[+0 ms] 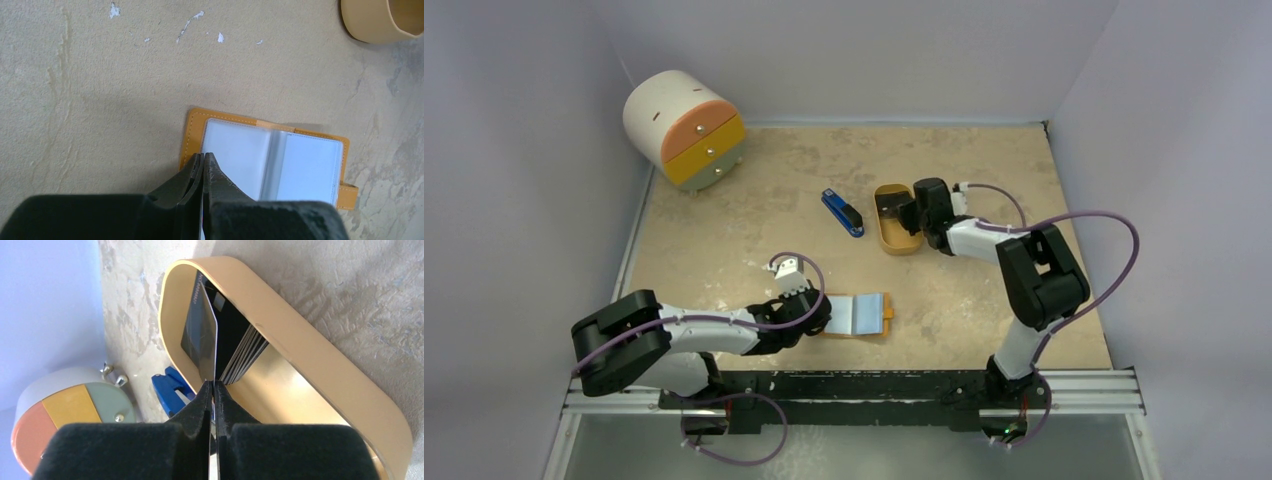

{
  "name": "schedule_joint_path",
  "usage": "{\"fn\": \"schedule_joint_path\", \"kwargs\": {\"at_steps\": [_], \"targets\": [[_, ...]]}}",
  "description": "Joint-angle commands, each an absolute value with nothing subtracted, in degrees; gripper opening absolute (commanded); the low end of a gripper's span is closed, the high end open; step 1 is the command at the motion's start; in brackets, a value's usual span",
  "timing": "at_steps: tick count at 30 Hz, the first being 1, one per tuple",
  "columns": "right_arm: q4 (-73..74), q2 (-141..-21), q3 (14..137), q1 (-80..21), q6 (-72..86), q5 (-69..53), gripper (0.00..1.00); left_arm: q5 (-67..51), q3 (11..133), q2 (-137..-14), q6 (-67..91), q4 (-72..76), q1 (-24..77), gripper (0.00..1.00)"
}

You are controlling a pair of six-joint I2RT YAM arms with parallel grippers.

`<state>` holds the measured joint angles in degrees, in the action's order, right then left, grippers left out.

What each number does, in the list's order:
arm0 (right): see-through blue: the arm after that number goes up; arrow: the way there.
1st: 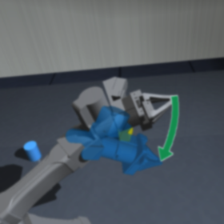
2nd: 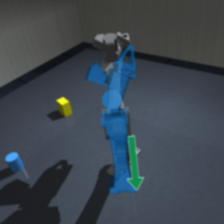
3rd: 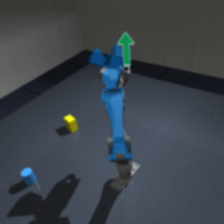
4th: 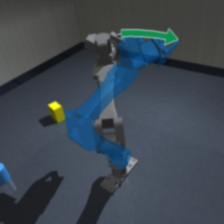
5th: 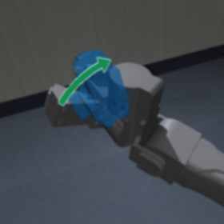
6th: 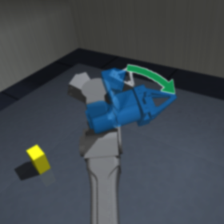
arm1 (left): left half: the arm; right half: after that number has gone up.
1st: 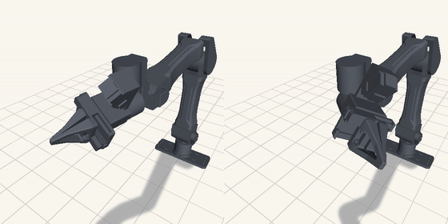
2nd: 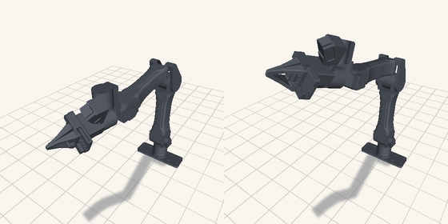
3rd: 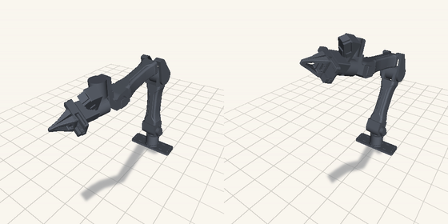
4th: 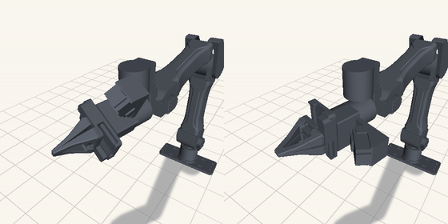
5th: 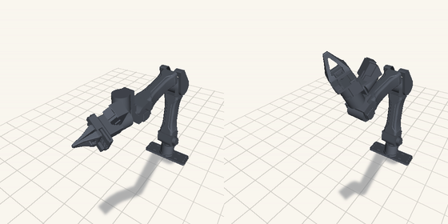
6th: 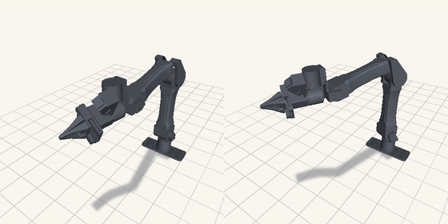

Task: Put the credit cards into the card holder
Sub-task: Pick up the credit card from the storage box.

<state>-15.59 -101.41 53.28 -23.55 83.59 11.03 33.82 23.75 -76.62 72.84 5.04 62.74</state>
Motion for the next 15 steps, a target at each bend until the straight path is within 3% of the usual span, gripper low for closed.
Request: {"fn": "schedule_joint_path", "kwargs": {"at_steps": [1, 15], "targets": [[-14.2, -99.1, 52.7, -23.4, 81.6, 14.1, 0.01, 34.2, 24.6, -77.3, 72.5, 3.9, 62.8, 0.00], [-12.5, -95.3, 55.4, -23.4, 76.1, 16.9, 0.00, 34.4, 24.7, -77.3, 72.4, 3.6, 62.8, 0.00]]}}
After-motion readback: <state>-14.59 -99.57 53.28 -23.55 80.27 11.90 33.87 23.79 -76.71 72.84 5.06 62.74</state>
